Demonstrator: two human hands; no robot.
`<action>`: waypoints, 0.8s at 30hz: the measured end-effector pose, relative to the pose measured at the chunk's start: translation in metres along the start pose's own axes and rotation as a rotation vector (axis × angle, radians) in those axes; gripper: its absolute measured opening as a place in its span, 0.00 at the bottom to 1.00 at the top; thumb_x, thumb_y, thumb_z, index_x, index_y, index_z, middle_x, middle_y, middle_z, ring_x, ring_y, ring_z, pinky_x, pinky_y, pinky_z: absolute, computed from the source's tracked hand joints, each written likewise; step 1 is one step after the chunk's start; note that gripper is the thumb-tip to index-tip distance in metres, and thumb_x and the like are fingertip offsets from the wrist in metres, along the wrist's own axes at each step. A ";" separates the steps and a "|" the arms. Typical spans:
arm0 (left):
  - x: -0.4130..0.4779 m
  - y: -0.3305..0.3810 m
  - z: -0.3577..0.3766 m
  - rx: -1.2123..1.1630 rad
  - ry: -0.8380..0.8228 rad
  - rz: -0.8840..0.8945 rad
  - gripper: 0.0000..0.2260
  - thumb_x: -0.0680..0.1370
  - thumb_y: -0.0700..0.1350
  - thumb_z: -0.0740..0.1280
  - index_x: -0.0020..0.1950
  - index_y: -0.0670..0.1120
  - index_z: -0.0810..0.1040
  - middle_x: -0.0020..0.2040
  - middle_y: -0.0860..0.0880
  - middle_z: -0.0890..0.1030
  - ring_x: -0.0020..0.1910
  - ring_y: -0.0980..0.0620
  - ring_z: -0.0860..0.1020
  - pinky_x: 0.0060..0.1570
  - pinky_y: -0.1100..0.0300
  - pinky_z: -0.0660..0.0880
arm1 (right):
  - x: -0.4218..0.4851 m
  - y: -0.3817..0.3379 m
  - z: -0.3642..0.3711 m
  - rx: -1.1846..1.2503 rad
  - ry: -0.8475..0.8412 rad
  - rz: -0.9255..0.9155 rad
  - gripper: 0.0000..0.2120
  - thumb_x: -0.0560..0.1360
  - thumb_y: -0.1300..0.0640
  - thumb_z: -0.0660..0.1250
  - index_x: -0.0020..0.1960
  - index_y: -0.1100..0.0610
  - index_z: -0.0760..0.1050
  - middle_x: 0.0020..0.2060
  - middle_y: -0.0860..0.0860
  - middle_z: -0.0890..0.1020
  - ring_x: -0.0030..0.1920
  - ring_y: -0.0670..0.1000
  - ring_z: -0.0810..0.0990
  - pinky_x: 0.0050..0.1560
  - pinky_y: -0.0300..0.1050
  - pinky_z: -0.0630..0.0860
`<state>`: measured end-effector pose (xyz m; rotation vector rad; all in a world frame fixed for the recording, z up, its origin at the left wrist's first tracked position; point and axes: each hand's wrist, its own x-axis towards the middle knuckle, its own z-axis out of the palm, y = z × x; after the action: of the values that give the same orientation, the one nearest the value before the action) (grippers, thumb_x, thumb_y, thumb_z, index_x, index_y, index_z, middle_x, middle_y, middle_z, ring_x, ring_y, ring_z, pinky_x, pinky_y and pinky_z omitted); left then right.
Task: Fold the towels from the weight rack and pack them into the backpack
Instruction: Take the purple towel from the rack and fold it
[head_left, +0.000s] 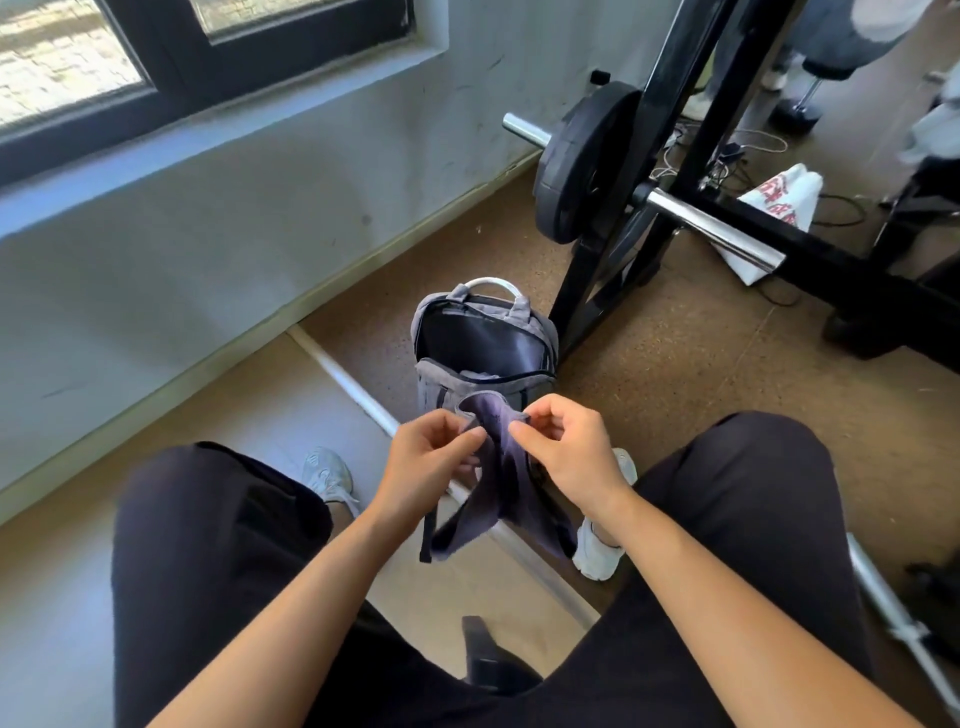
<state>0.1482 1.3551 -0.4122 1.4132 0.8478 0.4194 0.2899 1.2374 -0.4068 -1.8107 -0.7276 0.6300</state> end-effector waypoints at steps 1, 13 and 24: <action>-0.001 -0.001 0.001 0.001 -0.036 0.005 0.07 0.79 0.36 0.71 0.41 0.41 0.79 0.35 0.46 0.81 0.34 0.53 0.81 0.38 0.61 0.80 | -0.001 0.000 0.002 -0.009 -0.034 -0.008 0.03 0.74 0.60 0.74 0.44 0.57 0.81 0.37 0.50 0.84 0.38 0.46 0.80 0.43 0.41 0.78; 0.003 -0.007 -0.005 -0.004 -0.125 0.097 0.04 0.77 0.38 0.74 0.45 0.39 0.81 0.42 0.40 0.84 0.43 0.48 0.82 0.48 0.51 0.78 | -0.003 -0.001 0.005 -0.007 -0.180 -0.021 0.06 0.76 0.64 0.71 0.50 0.56 0.84 0.42 0.49 0.86 0.46 0.49 0.85 0.51 0.46 0.83; 0.006 -0.010 -0.006 0.100 -0.113 0.197 0.05 0.75 0.33 0.75 0.45 0.39 0.80 0.38 0.45 0.85 0.37 0.54 0.84 0.37 0.62 0.77 | -0.004 -0.004 0.011 0.069 -0.137 -0.170 0.09 0.73 0.72 0.71 0.49 0.61 0.83 0.52 0.50 0.78 0.40 0.54 0.84 0.42 0.41 0.82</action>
<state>0.1456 1.3621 -0.4231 1.6052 0.6484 0.4468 0.2789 1.2427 -0.4064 -1.6343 -0.9300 0.6617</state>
